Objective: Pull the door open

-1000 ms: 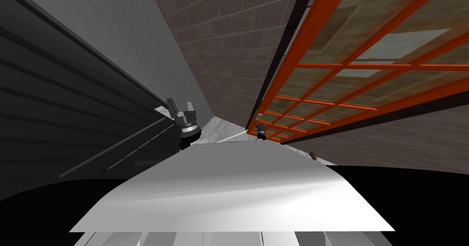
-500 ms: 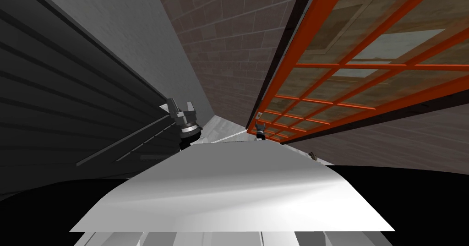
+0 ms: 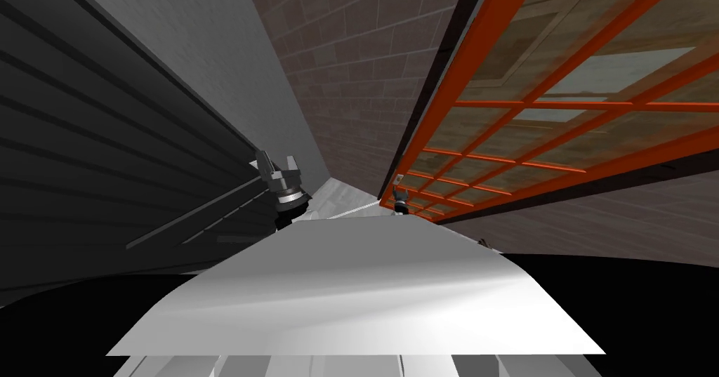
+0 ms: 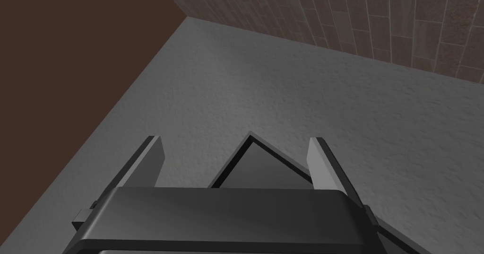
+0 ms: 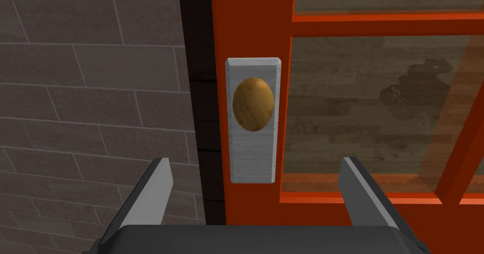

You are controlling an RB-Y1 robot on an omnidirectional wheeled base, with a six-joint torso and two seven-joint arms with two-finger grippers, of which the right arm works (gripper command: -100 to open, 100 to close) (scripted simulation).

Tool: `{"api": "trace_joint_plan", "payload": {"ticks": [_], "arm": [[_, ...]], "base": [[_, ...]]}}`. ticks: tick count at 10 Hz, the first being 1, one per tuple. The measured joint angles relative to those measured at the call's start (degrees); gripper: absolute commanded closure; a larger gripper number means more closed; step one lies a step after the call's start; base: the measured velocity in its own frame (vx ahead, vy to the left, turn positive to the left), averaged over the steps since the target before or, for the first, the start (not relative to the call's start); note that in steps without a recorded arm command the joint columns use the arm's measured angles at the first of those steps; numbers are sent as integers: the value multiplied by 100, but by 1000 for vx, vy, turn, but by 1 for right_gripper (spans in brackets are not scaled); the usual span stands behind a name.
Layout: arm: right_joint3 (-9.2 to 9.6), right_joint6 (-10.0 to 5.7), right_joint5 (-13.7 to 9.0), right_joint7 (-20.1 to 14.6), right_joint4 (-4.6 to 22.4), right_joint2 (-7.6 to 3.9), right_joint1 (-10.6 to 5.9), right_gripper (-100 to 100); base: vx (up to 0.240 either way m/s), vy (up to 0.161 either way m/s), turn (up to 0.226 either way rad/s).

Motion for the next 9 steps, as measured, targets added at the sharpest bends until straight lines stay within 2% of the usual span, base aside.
{"api": "trace_joint_plan", "payload": {"ticks": [2, 3, 4, 5, 6, 7, 8, 9], "arm": [[-36, -21, -31, -101, -72, -97, 144, -100], [-44, -47, -39, -156, -20, -141, 140, -100], [-56, -119, -54, -261, 166, -238, 72, -100], [-84, -118, -78, -339, 116, -318, 144, -100], [-89, -205, -87, -453, 285, -404, 126, -100], [-106, -243, -105, -559, 280, -500, 195, -100], [-109, -242, -108, -580, 271, -511, 202, 100], [-111, -243, -108, -568, 277, -507, 198, 100]], "base": [[176, -5, 70], [106, -26, 58], [149, -32, 107], [166, -26, 92], [213, -3, 84], [100, -2, 14], [-19, -3, -18], [-41, -5, -19]]}}
